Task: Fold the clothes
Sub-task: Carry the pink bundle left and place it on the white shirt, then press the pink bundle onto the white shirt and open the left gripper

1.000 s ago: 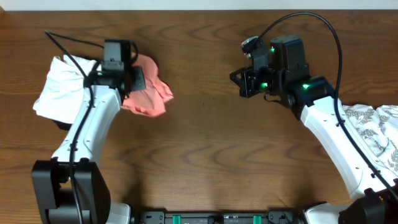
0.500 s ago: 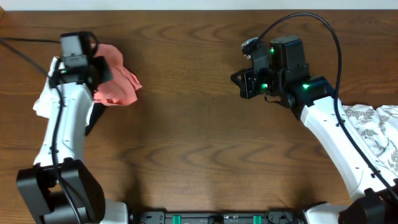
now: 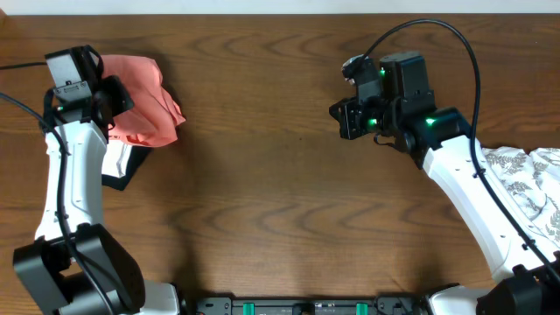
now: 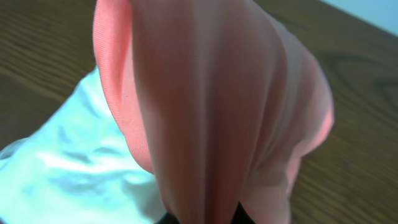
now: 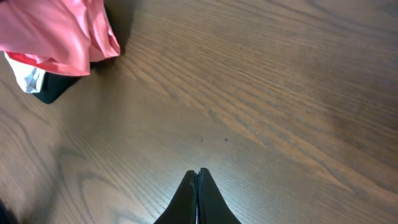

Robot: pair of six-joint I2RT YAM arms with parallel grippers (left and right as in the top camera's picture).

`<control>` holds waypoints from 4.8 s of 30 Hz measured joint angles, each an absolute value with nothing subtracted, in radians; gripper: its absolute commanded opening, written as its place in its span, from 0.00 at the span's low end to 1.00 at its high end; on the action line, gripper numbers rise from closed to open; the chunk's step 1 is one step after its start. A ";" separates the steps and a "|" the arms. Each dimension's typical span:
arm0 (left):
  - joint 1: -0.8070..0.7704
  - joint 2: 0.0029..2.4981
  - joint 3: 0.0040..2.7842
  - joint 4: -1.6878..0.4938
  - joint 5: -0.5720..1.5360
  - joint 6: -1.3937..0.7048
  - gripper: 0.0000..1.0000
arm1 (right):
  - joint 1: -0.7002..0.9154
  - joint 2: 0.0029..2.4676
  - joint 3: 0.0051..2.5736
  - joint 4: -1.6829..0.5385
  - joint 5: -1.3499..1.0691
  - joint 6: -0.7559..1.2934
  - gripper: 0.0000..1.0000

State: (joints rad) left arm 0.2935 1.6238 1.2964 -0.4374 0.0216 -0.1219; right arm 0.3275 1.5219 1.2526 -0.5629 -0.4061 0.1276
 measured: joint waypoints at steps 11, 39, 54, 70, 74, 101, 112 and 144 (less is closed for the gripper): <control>0.376 1.535 1.323 -0.441 0.053 -0.122 0.06 | 0.327 1.522 1.253 -0.579 -0.392 0.125 0.02; 0.522 1.635 1.324 -0.538 -0.002 -0.122 0.45 | 0.327 1.522 1.253 -0.604 -0.391 0.125 0.01; 0.522 1.635 1.324 -0.685 -0.131 -0.149 0.62 | 0.327 1.522 1.253 -0.617 -0.391 0.125 0.01; 0.514 1.600 1.324 -0.561 -0.327 -0.119 0.63 | 0.327 1.522 1.253 -0.627 -0.376 0.125 0.02; 0.514 1.594 1.325 -0.485 -0.427 -0.056 0.73 | 0.327 1.522 1.253 -0.632 -0.373 0.125 0.02; 0.395 1.895 1.334 -0.529 -0.577 0.038 0.75 | 0.327 1.522 1.253 -0.680 -0.369 0.125 0.02; 0.354 1.729 1.343 -0.434 -0.579 0.141 0.75 | 0.327 1.522 1.253 -0.680 -0.369 0.125 0.02; 0.120 1.968 1.367 -0.371 -0.606 0.289 0.84 | 0.327 1.522 1.253 -0.680 -0.369 0.126 0.25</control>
